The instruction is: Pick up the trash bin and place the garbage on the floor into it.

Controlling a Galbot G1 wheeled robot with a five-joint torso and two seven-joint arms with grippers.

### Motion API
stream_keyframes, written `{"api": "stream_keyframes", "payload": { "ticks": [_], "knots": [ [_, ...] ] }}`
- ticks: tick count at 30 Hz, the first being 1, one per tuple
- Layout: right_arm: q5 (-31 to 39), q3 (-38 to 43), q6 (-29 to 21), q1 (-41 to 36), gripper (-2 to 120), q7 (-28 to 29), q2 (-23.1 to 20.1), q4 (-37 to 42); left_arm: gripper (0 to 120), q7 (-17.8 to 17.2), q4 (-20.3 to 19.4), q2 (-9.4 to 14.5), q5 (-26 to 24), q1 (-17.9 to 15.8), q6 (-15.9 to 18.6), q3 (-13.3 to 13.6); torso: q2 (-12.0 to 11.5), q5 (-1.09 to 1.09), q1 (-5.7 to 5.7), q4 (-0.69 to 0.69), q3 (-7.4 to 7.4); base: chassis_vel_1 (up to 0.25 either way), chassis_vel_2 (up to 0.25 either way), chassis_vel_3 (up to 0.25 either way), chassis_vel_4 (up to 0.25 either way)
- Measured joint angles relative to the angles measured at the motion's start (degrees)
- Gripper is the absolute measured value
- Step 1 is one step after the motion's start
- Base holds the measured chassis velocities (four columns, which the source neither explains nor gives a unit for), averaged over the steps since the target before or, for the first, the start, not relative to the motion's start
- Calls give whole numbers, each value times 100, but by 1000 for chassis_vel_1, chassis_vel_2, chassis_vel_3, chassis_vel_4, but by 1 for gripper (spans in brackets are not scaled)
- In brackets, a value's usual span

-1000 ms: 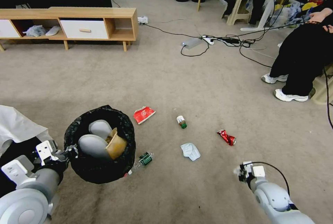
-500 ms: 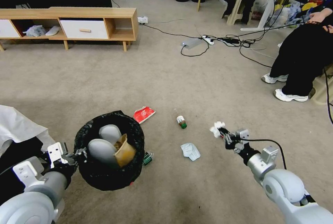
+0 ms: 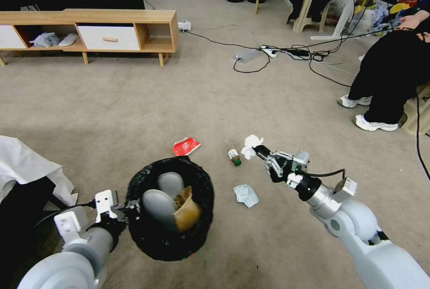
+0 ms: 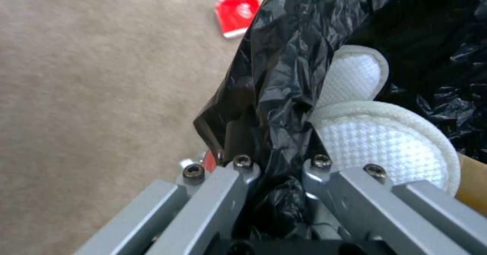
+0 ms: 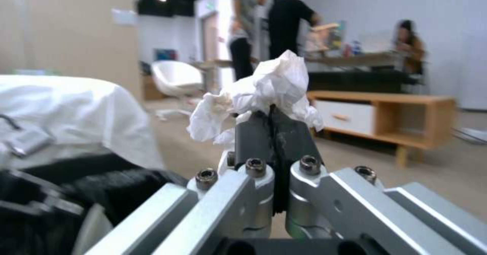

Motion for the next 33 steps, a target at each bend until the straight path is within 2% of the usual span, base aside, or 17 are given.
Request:
{"api": "stream_keyframes", "payload": {
  "ticks": [1, 3, 4, 6, 10, 21, 27, 33],
  "knots": [
    [0, 0, 0, 0, 0, 0, 0, 0, 3, 0, 0, 0, 0, 0, 0, 0, 0, 0, 0, 0, 0, 0, 0, 0, 0],
    [126, -245, 123, 233, 0, -364, -5, -126, 3, 44, 31, -10, 65, -60, 13, 207, 0, 1, 0, 0, 0, 0, 0, 0, 0],
    [126, -245, 123, 233, 0, -364, -5, -126, 3, 44, 31, -10, 65, -60, 13, 207, 0, 1, 0, 0, 0, 0, 0, 0, 0],
    [148, -493, 134, 402, 0, -621, -7, -198, 3, 99, 76, -50, 104, -125, 24, 378, 0, 0, 0, 0, 0, 0, 0, 0, 0],
    [82, -687, 137, 505, 0, -861, 20, -276, 3, 117, 97, -65, 107, -192, 34, 450, 0, 0, 0, 0, 0, 0, 0, 0, 0],
    [-336, -1187, 233, 768, 0, -1243, 310, -581, 3, 205, 160, -136, 80, -303, 51, 535, 0, 0, 0, 1, 0, 0, 0, 0, 0],
    [-746, -1223, 296, 757, 0, -1486, 356, -680, 3, 212, 113, -148, 58, -316, 59, 519, 0, 0, 0, 0, 0, 0, 0, 0, 0],
    [-774, -1205, 299, 729, 0, -1486, 329, -674, 3, 216, 85, -151, 46, -296, 62, 517, 0, 0, 0, 0, 0, 0, 0, 0, 0]
  ]
}}
